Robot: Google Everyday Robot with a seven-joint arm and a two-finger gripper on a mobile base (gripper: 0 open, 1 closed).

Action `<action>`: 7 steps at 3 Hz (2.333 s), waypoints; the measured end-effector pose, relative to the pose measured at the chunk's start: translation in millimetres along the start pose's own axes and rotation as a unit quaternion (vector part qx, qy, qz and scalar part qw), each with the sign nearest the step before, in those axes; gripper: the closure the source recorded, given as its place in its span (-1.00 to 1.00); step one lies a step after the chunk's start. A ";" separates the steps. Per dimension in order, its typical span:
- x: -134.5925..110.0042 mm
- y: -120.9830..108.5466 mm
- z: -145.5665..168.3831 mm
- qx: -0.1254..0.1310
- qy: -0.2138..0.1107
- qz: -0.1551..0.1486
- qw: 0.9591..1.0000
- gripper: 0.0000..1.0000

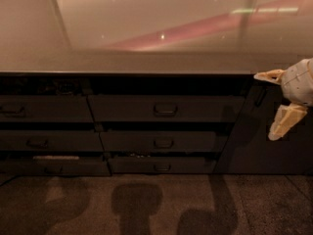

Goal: Open top drawer

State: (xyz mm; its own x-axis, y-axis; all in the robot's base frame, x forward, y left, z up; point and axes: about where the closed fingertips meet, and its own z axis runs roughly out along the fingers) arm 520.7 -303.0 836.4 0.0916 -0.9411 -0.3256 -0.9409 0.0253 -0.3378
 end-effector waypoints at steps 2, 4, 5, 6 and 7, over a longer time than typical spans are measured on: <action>18.6 -13.1 27.6 -0.012 0.024 0.028 0.999 -1.00; -15.6 -5.0 61.5 -0.031 0.091 -0.022 0.995 -1.00; -66.4 8.3 87.7 -0.044 0.127 -0.094 0.987 -1.00; -95.9 32.5 113.4 -0.070 0.150 -0.141 0.976 -1.00; -84.9 31.4 107.5 -0.062 0.151 -0.145 0.976 -1.00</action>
Offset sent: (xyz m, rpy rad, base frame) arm 0.0206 -0.0081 -0.0223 -0.0252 0.0348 -0.0507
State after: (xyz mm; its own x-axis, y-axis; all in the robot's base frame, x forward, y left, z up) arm 518.4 -186.0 758.5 0.2776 -0.9594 0.0497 -0.9237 -0.2807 -0.2608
